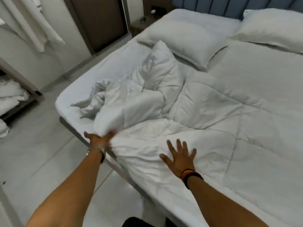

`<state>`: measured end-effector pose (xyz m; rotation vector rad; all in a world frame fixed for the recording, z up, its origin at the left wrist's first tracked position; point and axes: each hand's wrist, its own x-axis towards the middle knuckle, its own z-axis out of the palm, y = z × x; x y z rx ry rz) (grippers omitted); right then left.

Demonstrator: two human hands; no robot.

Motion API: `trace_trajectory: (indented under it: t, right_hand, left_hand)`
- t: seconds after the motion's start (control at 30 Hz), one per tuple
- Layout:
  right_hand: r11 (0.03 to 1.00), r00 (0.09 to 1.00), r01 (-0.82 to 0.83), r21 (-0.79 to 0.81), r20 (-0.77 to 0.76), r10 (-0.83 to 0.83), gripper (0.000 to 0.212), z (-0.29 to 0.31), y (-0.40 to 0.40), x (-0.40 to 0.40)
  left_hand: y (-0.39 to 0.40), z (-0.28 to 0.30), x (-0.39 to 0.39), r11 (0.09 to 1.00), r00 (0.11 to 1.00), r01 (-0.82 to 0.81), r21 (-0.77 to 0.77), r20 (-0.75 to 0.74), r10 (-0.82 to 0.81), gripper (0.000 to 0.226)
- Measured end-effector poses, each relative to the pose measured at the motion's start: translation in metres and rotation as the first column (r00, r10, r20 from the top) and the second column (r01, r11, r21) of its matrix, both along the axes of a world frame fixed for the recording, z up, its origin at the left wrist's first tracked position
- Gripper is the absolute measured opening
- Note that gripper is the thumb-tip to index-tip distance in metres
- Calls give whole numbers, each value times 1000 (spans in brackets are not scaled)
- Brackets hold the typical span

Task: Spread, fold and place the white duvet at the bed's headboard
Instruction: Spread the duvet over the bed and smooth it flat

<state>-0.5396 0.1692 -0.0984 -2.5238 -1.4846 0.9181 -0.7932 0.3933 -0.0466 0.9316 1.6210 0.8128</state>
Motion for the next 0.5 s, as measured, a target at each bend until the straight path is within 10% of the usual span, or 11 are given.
trace_trajectory:
  t: [0.5]
  right_hand:
    - [917,991,130,377,-21,-132,86,22,394,-67]
  left_hand:
    - [335,9,-16,948,993,-27,-317,-120,-12,162]
